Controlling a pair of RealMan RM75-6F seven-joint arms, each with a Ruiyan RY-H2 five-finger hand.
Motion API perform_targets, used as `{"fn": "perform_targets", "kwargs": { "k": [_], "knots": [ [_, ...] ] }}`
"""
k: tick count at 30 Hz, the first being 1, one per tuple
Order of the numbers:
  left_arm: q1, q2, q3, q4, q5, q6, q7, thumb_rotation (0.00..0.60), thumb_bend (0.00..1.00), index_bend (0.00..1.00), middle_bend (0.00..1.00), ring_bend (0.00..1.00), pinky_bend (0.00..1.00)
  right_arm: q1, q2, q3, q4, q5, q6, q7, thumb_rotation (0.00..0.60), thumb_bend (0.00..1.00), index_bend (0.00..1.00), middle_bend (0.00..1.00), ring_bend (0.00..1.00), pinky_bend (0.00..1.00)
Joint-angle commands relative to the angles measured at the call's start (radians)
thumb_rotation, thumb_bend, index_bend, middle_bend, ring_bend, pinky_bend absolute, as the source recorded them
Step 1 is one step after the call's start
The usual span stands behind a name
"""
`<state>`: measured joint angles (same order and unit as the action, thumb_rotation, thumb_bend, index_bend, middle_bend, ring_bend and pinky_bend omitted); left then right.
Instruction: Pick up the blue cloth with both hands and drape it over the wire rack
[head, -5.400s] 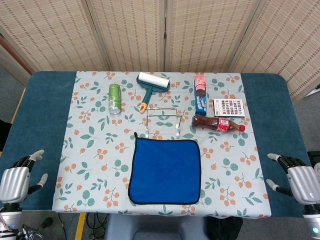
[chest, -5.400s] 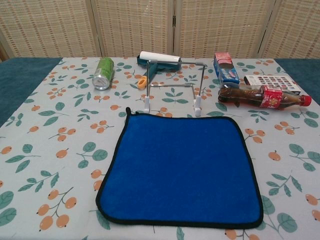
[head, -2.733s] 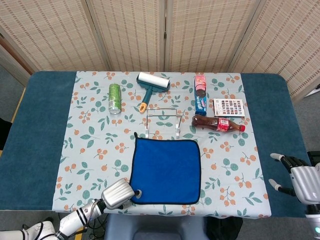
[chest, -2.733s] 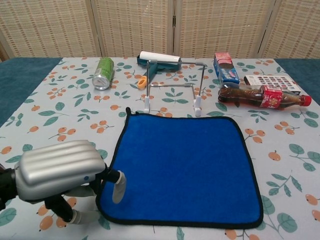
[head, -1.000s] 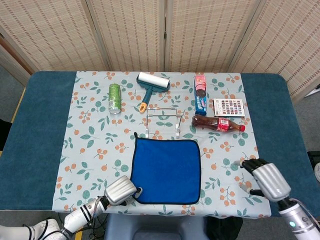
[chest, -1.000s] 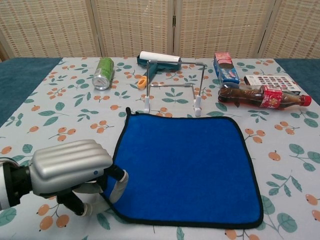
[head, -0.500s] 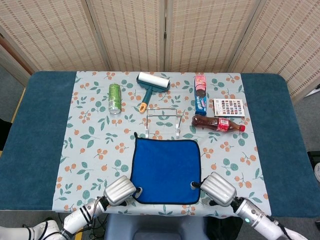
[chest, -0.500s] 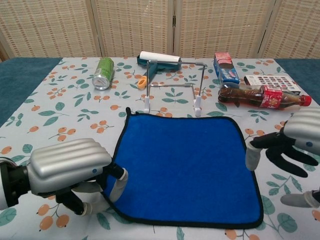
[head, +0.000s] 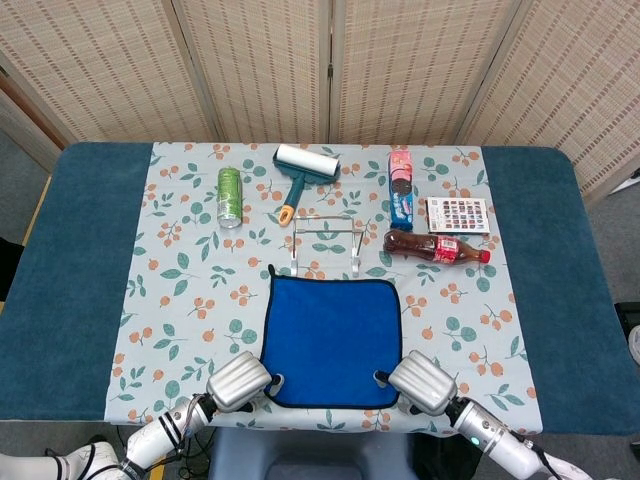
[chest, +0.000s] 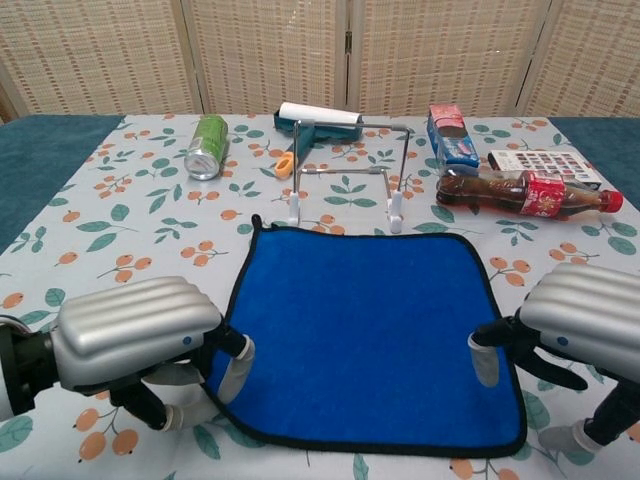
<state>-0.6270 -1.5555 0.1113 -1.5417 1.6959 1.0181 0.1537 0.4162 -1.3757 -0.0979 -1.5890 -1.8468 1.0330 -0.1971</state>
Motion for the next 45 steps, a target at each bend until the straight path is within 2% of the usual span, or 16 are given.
{"fn": "perform_targets", "kwargs": {
  "k": [1, 25, 45],
  "knots": [
    [0.001, -0.001, 0.001, 0.000, -0.001, 0.000, 0.002, 0.600, 0.46, 0.61, 1.00, 0.98, 1.00, 0.005, -0.007, -0.008, 0.006, 0.004, -0.005, -0.003, 0.600, 0.09, 0.46, 0.82, 0.84, 0.99],
    [0.010, -0.005, 0.003, -0.002, -0.008, 0.009, 0.007, 0.600, 0.46, 0.60, 1.00, 0.98, 1.00, 0.046, -0.065, -0.032, 0.055, 0.051, -0.036, -0.036, 0.600, 0.09, 0.47, 0.82, 0.85, 0.99],
    [0.012, -0.009, 0.004, 0.007, -0.010, 0.010, 0.000, 0.600, 0.46, 0.60, 1.00, 0.98, 1.00, 0.072, -0.103, -0.023, 0.082, 0.084, -0.027, -0.030, 0.600, 0.17, 0.49, 0.83, 0.85, 1.00]
  ]
}}
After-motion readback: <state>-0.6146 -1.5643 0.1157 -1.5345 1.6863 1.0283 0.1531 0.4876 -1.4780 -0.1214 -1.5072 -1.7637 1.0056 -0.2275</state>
